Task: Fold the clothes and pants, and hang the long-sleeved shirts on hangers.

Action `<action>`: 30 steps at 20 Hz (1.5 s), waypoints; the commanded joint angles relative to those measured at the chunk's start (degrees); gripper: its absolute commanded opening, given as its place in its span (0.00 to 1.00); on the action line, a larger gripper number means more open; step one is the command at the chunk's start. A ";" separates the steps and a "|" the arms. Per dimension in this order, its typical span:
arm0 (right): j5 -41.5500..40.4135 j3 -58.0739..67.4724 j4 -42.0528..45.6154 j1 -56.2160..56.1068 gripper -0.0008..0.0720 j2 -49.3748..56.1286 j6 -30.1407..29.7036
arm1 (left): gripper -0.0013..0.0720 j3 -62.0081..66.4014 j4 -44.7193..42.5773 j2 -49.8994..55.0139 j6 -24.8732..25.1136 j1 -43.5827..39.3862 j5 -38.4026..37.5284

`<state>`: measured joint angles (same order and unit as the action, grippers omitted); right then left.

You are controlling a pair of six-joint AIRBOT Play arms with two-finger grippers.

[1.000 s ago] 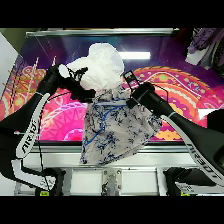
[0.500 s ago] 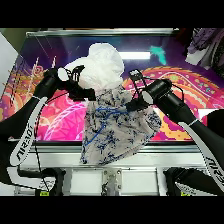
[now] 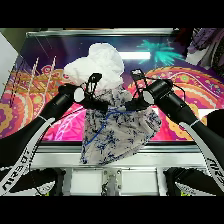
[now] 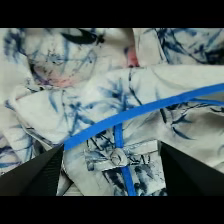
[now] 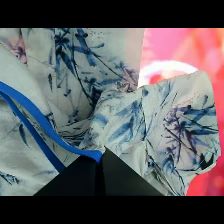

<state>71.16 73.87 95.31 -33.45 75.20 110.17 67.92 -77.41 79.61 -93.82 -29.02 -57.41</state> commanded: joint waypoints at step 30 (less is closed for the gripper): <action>0.07 0.02 -0.70 0.00 0.03 -0.04 0.94 | 0.87 -7.80 -13.90 3.87 -14.25 1.62 23.23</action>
<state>71.20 73.87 94.70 -33.45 75.20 111.07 60.05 -91.33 83.20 -107.39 -27.44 -36.16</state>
